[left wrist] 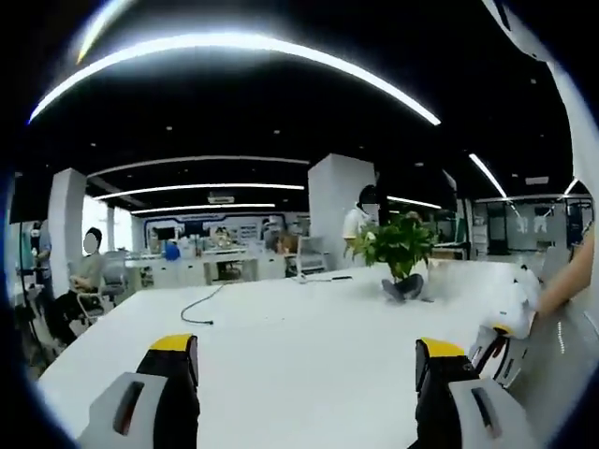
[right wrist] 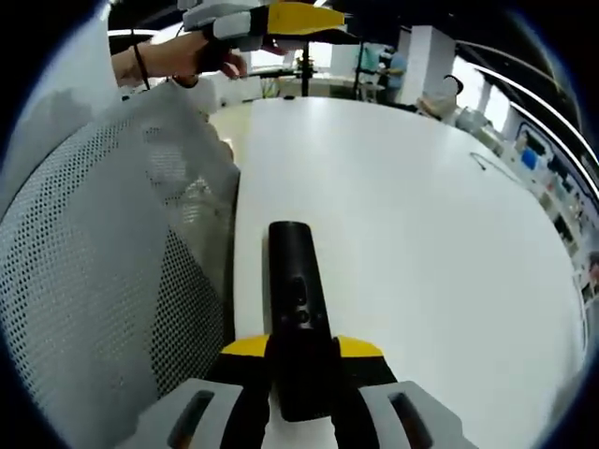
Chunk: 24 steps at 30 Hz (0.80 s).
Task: Press the specified remote control buttons in sequence, fully releasing each button before pressing the next.
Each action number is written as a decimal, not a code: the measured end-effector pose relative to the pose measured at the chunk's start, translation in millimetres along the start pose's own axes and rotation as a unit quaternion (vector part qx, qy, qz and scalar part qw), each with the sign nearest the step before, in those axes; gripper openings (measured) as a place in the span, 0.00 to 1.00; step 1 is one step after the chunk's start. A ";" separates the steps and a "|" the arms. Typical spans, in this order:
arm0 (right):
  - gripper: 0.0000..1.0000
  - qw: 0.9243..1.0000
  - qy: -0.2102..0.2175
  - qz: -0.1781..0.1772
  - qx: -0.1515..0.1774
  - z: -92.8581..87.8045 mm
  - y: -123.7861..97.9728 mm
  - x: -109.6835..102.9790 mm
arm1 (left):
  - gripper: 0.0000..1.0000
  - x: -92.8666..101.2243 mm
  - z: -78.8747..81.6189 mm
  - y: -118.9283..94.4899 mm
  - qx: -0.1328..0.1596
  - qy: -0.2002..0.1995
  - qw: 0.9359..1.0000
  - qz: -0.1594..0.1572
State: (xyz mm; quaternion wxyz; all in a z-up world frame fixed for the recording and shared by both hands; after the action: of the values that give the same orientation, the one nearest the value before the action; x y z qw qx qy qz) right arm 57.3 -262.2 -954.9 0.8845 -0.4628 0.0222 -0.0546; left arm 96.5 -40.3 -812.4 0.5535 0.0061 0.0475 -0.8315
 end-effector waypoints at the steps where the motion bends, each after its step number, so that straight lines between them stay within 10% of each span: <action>1: 0.22 1.000 0.000 0.000 0.000 0.0 0.0 0.0 | 1.00 0.0 -1.2 -1.6 0.001 0.005 1.000 0.009; 24: 0.21 0.999 -0.003 0.000 -0.033 0.7 -1.0 53.5 | 1.00 4.8 -21.2 -8.0 -0.017 -0.002 1.000 0.024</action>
State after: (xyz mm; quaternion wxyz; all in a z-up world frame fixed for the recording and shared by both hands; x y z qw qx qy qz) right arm 110.5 -268.5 -953.1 0.8687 -0.4922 0.0217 -0.0526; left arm 86.4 -39.8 -833.2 0.5735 -0.0034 0.0605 -0.8170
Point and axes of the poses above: the point that each gripper's makers call its tool centre point, and the gripper's own axes: y roughly forward along the fingers, x roughly to its right, z roughly out of its top, the point moved 5 cm from there along -y, roughly backward along the fingers, and after that the axes turned 2 degrees about -x, right-handed, at the moved point
